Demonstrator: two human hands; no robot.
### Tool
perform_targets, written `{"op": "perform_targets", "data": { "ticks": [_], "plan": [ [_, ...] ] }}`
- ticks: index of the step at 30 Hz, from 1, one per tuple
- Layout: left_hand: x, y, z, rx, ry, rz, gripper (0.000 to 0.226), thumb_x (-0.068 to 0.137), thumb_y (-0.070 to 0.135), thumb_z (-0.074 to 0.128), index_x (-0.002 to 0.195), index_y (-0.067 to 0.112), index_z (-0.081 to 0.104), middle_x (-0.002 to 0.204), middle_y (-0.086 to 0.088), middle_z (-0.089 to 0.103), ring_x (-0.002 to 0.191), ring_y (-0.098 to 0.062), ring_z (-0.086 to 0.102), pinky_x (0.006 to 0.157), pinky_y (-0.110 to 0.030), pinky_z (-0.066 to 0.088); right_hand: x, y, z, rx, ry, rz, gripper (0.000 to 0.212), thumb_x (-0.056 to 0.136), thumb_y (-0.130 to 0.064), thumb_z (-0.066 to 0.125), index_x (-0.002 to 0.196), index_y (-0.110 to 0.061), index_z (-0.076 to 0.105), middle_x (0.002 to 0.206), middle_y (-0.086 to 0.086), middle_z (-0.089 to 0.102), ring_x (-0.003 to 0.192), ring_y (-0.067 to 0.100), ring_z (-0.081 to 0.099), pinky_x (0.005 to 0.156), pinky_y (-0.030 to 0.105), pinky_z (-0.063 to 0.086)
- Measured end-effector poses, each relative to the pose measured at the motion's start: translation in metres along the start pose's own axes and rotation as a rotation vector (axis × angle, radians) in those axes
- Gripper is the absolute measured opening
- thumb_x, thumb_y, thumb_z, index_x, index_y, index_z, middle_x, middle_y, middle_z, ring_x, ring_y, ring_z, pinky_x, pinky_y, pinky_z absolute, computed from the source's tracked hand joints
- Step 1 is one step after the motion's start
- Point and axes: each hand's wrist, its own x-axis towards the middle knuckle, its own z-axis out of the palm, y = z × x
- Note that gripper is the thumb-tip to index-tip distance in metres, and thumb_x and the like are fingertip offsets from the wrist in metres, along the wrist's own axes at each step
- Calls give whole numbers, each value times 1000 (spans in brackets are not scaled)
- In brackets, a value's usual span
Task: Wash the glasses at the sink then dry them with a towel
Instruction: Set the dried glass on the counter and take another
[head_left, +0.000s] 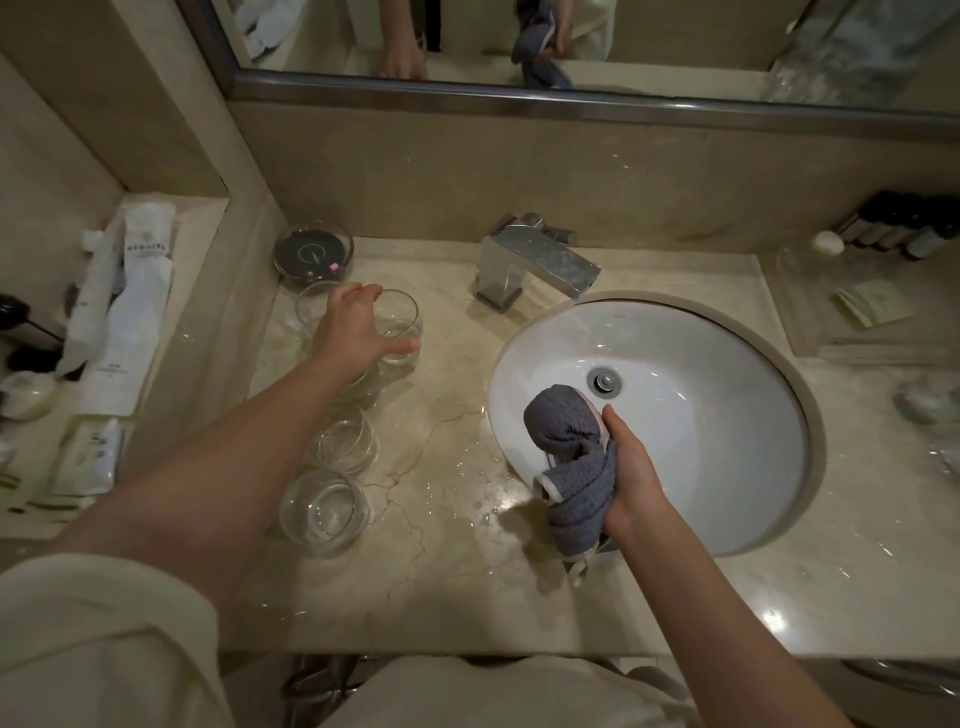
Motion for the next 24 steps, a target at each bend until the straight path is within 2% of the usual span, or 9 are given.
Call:
{"op": "perform_targets", "data": {
  "ticks": [2,6,8,11,15,18,21,24],
  "plan": [
    [0,1,0,-1,3,-1,97,66,41,87,146,12,39,152,-12,29,143,-23,24,113,-42,31,-1,0,0,-5,3,12,62,103,-40,35,65,-15,79,69,9,73,54,20,70,44,26,55],
    [-3,1,-5,-49,12,14,100,64,41,88,146,12,38,149,-12,37,143,-23,24,113,-42,29,-2,1,1,-59,28,40,43,102,-42,37,91,-12,66,69,10,73,53,20,69,45,26,55],
    [-8,0,-10,-91,96,-21,98,63,44,88,144,13,42,147,-12,40,140,-24,29,113,-42,31,-2,3,0,-85,24,50,42,102,-42,37,93,-12,65,71,9,73,55,20,70,48,26,56],
    [-24,-4,-20,-208,246,-114,94,60,51,87,137,15,48,139,-10,46,134,-24,38,109,-42,37,-1,6,-2,-101,17,64,43,101,-44,37,95,-13,66,76,9,74,62,19,72,63,28,57],
    [-50,-16,-18,-331,363,-211,88,59,51,88,129,10,53,129,-8,53,122,-24,49,100,-37,44,1,11,-2,-114,7,75,42,101,-43,36,96,-14,65,77,8,75,63,19,71,57,26,58],
    [-61,-21,-10,-445,312,-329,93,57,48,90,132,11,49,133,-7,50,122,-21,50,100,-33,43,0,15,-1,-128,-5,83,42,102,-43,35,96,-13,65,76,8,74,62,19,71,55,26,57],
    [-64,-25,-5,-401,249,-313,94,57,42,92,134,10,48,135,-8,50,123,-22,50,100,-31,42,2,18,-1,-159,12,75,41,101,-44,38,96,-14,66,79,9,74,69,21,70,65,31,56],
    [-63,-30,-3,-363,253,-295,87,58,32,92,132,9,51,133,-9,52,119,-21,53,92,-26,41,3,20,-2,-172,40,72,41,100,-44,40,97,-13,66,82,10,73,81,26,65,72,36,51]
  ]
}}
